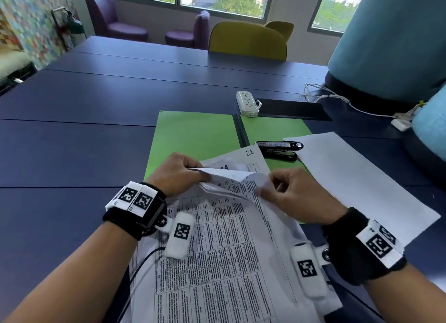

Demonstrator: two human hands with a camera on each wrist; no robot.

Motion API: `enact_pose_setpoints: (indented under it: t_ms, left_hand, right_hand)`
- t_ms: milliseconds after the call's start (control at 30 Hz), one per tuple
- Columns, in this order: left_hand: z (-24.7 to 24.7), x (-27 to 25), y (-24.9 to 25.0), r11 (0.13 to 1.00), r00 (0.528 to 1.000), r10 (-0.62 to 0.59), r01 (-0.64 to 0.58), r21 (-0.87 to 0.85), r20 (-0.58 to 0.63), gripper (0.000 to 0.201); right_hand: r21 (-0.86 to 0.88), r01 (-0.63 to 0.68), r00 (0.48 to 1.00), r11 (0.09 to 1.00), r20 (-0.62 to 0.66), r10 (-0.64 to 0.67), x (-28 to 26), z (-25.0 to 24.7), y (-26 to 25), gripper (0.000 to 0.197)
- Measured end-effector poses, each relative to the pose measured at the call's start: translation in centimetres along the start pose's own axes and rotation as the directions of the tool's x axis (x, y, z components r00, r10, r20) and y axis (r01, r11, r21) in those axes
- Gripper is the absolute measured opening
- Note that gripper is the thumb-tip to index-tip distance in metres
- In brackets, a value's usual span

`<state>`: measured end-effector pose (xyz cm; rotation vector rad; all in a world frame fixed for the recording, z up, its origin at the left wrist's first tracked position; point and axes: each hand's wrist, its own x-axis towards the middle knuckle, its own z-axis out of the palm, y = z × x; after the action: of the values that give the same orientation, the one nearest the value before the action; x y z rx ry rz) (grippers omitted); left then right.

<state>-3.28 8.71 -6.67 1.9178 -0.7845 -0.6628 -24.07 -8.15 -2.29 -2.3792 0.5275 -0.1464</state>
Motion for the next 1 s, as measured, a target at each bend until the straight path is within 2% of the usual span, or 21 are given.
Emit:
enact_pose_setpoints:
  t_ms: [33, 67, 100, 167, 200, 233, 300, 333, 367, 433, 533, 667, 700, 767, 833, 933, 1000]
  left_hand:
    - [0.0, 0.1, -0.1, 1.0, 1.0, -0.004, 0.004, 0.003, -0.007, 0.013]
    - [-0.1, 0.2, -0.2, 1.0, 1.0, -0.005, 0.005, 0.005, -0.009, 0.013]
    - [-0.1, 0.1, -0.2, 1.0, 1.0, -0.001, 0.001, 0.007, -0.006, 0.011]
    - [0.0, 0.2, 0.0, 1.0, 1.0, 0.0, 0.0, 0.003, -0.005, 0.011]
    - [0.0, 0.2, -0.1, 1.0, 1.0, -0.006, 0.006, -0.003, -0.01, 0.012]
    - [-0.1, 0.2, -0.1, 1.0, 1.0, -0.009, 0.009, -0.003, -0.016, 0.017]
    - [-0.1, 0.5, -0.4, 1.0, 1.0, -0.016, 0.016, 0.003, -0.025, 0.019]
    - [-0.1, 0.6, -0.6, 1.0, 0.999, -0.021, 0.021, 0.003, -0.029, 0.017]
    - [-0.1, 0.6, -0.6, 1.0, 0.999, -0.024, 0.023, -0.004, -0.037, 0.017]
    - [0.0, 0.6, -0.7, 0.999, 0.999, -0.016, 0.015, -0.029, -0.043, 0.016]
    - [0.1, 0.6, -0.9, 0.998, 0.999, 0.025, -0.026, -0.056, -0.025, 0.011]
    - [0.0, 0.9, -1.0, 0.999, 0.999, 0.037, -0.038, -0.036, -0.011, 0.016]
    - [0.1, 0.8, -0.7, 0.999, 0.999, 0.042, -0.043, -0.027, -0.008, 0.019]
    - [0.1, 0.6, -0.6, 0.999, 0.999, 0.032, -0.032, -0.034, -0.011, 0.029]
    - [0.3, 0.7, -1.0, 0.997, 0.999, 0.006, -0.009, -0.082, -0.031, 0.043]
    - [0.5, 0.7, -1.6, 0.981, 1.0, 0.012, -0.016, -0.193, -0.024, 0.069]
    - [0.7, 0.3, -1.1, 0.98, 1.0, 0.012, -0.017, -0.199, -0.029, 0.059]
  right_hand:
    - [-0.055, -0.024, 0.994, 0.998, 0.106, 0.03, -0.2, 0.0, 0.4, 0.035]
    - [-0.072, -0.034, 0.99, 0.997, 0.133, 0.043, -0.4, 0.0, 0.7, 0.037]
    - [-0.054, -0.049, 0.994, 0.997, 0.09, 0.053, -0.3, -0.1, 1.1, 0.039]
    - [0.058, -0.065, 0.989, 0.996, -0.13, 0.072, -0.1, -0.7, 1.5, 0.038]
    - [0.098, -0.06, 0.982, 0.993, -0.174, 0.077, -0.1, -0.9, 1.5, 0.036]
    - [0.101, -0.062, 0.986, 0.993, -0.148, 0.076, -0.3, -1.2, 1.2, 0.034]
    - [0.045, -0.091, 0.996, 0.995, -0.004, 0.091, -0.8, -1.4, 0.9, 0.035]
    - [0.027, -0.104, 0.994, 0.994, -0.031, 0.105, -0.9, -1.7, 1.0, 0.04]
    - [0.029, -0.107, 0.985, 0.994, -0.134, 0.11, -0.6, -2.3, 1.3, 0.043]
    - [0.048, -0.08, 0.904, 0.996, -0.417, 0.092, 0.0, -4.6, 1.7, 0.044]
    - [-0.051, -0.077, 0.729, 0.996, -0.685, 0.021, 0.4, -9.8, 0.9, 0.035]
    - [-0.202, -0.182, 0.497, 0.962, -0.863, -0.087, 0.9, -16.3, 0.1, 0.046]
    - [-0.242, -0.208, 0.456, 0.948, -0.881, -0.125, 1.2, -17.4, 0.1, 0.05]
    - [-0.331, -0.254, 0.418, 0.909, -0.885, -0.205, 1.5, -19.0, -0.1, 0.063]
    - [-0.44, -0.283, 0.437, 0.852, -0.85, -0.294, 1.5, -18.8, -0.9, 0.059]
    - [-0.697, -0.292, 0.607, 0.655, -0.664, -0.437, 1.0, -15.5, -1.8, 0.036]
    - [-0.798, -0.268, 0.723, 0.539, -0.536, -0.435, 1.0, -12.9, -1.4, 0.026]
